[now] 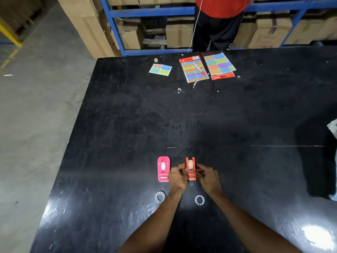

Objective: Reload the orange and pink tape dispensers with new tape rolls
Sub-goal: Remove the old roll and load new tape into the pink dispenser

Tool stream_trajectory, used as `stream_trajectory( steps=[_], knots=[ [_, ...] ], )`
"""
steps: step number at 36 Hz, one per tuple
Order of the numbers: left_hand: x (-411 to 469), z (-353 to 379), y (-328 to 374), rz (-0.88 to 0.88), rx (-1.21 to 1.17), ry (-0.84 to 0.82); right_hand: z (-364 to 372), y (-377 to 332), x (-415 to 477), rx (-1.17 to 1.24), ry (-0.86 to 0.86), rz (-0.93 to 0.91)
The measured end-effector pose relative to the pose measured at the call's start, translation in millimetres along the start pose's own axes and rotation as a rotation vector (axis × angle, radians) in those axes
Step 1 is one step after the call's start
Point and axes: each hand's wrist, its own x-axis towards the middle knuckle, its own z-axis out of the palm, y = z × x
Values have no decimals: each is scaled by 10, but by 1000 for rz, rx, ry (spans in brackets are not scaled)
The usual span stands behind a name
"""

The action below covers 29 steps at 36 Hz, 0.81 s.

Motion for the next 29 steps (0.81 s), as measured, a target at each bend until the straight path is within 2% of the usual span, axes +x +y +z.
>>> stream_trajectory(
  steps=[3,6,9,10,14,16,21,25,29],
  knots=[
    [-78,-80,5,9,-119,3,-43,-26,-29,-38,45,60],
    [-43,-227,5,71,25,160,-74,-82,-65,-81,157,94],
    [-49,-547,-4,121,150,138,-85,-273,-108,-50,219,12],
    [-32,-686,-28,139,187,159,-68,-357,-118,-50,208,-24],
    [33,-1127,33,157,56,228,45,-615,-71,-100,69,-107],
    [78,-1312,41,123,110,175,131,-719,-12,-141,-29,-159],
    [192,-1569,-126,51,326,-141,359,-956,104,-274,-266,-273],
    [273,-1609,-206,95,499,-292,563,-1069,195,-389,-348,-262],
    [365,-1588,-277,83,530,-399,713,-1100,270,-465,-376,-245]
  ],
)
